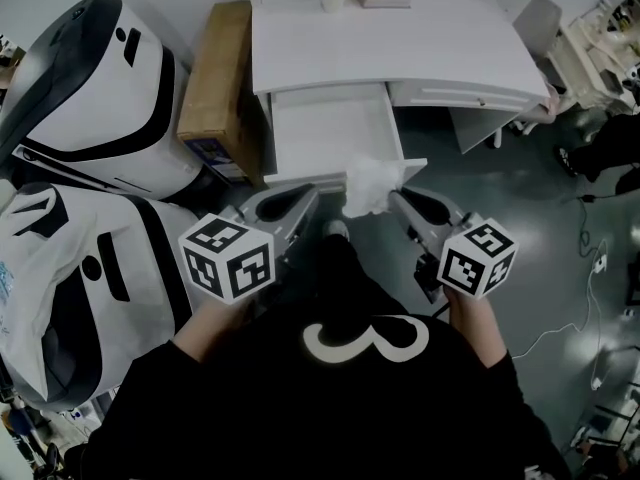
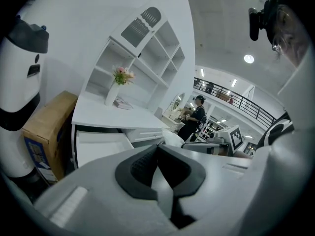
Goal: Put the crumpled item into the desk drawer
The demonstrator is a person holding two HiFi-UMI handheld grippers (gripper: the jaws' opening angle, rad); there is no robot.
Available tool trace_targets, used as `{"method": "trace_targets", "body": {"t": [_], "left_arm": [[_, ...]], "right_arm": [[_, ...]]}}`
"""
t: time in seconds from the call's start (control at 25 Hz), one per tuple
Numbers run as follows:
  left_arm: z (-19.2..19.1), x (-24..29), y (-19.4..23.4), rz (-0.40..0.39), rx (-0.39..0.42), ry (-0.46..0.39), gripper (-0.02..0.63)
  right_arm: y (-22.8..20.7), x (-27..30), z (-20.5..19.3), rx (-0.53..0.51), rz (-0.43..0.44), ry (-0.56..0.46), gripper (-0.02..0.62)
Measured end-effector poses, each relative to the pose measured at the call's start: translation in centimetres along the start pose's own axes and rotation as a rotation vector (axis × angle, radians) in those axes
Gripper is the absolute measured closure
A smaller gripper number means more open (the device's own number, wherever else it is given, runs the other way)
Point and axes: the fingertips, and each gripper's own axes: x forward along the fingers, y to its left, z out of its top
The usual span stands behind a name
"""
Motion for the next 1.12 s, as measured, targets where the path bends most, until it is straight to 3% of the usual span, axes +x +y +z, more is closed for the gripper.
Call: {"method": "trace_targets", "body": {"t": [0.64,1.12], "left_arm": [[4.0,7.1,11.0,0.109,-0.114,0.045,0.595],[4.9,10.2,17.9,0.164,-0.176,0.058,0.595]], "right_arm": [[-8.9,12.3,4.1,0.025,0.078,0.143,0.566],[-12.6,20.8,4.8,0.003,0.113,0.251,0.566]]}}
